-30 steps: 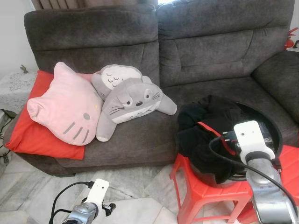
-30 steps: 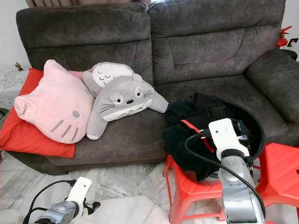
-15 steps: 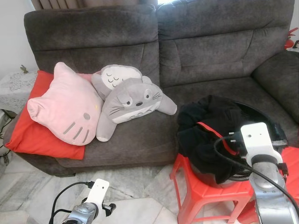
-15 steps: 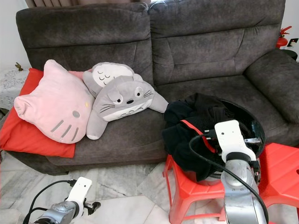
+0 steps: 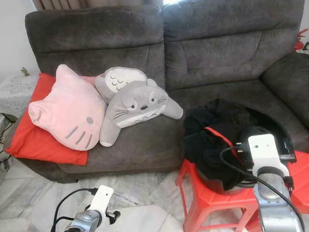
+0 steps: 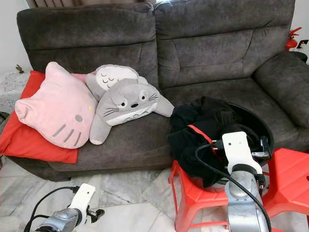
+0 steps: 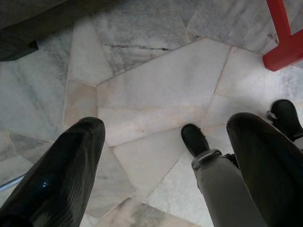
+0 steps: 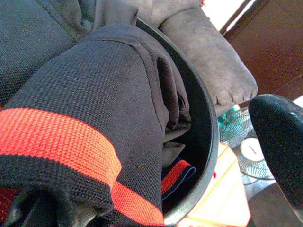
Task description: Hang hanger
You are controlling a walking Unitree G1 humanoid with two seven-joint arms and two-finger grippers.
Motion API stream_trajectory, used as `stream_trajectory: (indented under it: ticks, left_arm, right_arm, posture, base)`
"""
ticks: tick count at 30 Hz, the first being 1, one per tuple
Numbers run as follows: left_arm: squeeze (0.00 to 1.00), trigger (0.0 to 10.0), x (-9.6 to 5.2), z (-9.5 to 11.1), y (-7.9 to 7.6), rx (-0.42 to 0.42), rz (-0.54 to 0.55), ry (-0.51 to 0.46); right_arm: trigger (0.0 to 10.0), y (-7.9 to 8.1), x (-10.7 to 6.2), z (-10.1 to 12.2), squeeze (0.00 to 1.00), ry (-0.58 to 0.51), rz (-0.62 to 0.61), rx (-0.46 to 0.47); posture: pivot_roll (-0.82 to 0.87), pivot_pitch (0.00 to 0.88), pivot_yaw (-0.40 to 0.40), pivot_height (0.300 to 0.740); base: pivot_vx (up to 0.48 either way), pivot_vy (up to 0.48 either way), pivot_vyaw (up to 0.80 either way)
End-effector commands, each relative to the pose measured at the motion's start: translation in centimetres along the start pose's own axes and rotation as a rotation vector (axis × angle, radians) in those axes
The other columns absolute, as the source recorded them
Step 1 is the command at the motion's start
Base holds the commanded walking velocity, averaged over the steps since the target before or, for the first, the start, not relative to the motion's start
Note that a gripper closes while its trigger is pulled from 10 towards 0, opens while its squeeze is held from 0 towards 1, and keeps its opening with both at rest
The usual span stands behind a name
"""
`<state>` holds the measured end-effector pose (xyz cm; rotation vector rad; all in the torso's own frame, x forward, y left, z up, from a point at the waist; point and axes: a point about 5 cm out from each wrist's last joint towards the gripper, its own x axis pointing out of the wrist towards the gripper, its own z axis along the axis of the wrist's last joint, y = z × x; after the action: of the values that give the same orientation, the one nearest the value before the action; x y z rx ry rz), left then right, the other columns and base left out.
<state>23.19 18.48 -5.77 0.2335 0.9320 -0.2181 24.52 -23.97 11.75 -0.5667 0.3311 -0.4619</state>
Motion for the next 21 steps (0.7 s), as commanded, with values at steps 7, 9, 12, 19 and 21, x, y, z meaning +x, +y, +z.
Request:
stream_trajectory:
  ticks: [7, 9, 12, 19, 21]
  left_arm:
    - [0.00, 10.0, -0.1, -0.4, 0.5, 0.017, 0.010, 0.023]
    - [0.00, 10.0, -0.1, -0.4, 0.5, 0.017, 0.010, 0.022]
    - [0.00, 10.0, -0.1, -0.4, 0.5, 0.018, 0.010, 0.023]
    - [0.00, 10.0, -0.1, -0.4, 0.5, 0.019, 0.009, 0.023]
    - [0.00, 10.0, -0.1, -0.5, 0.5, 0.019, 0.008, 0.023]
  right_arm:
    - [10.0, -0.5, -0.2, 0.1, 0.00, -0.015, -0.056, 0.107]
    - [10.0, -0.9, -0.3, 0.4, 0.00, -0.032, -0.091, 0.174]
    - [10.0, -1.2, -0.3, 0.6, 0.00, -0.039, -0.120, 0.197]
    - [10.0, -1.0, -0.6, -0.2, 0.00, 0.001, -0.134, 0.208]
    - [10.0, -0.7, -0.5, -0.9, 0.00, 0.045, -0.129, 0.212]
  posture:
    - [-0.25, 0.000, 0.079, 0.740]
    - [-0.25, 0.000, 0.079, 0.740]
    - [-0.25, 0.000, 0.079, 0.740]
    - [-0.25, 0.000, 0.079, 0.740]
    - [-0.24, 0.000, 0.078, 0.740]
  base:
    - [0.000, 0.000, 0.00]
    - [0.000, 0.000, 0.00]
    - [0.000, 0.000, 0.00]
    - [0.000, 0.000, 0.00]
    - [0.000, 0.000, 0.00]
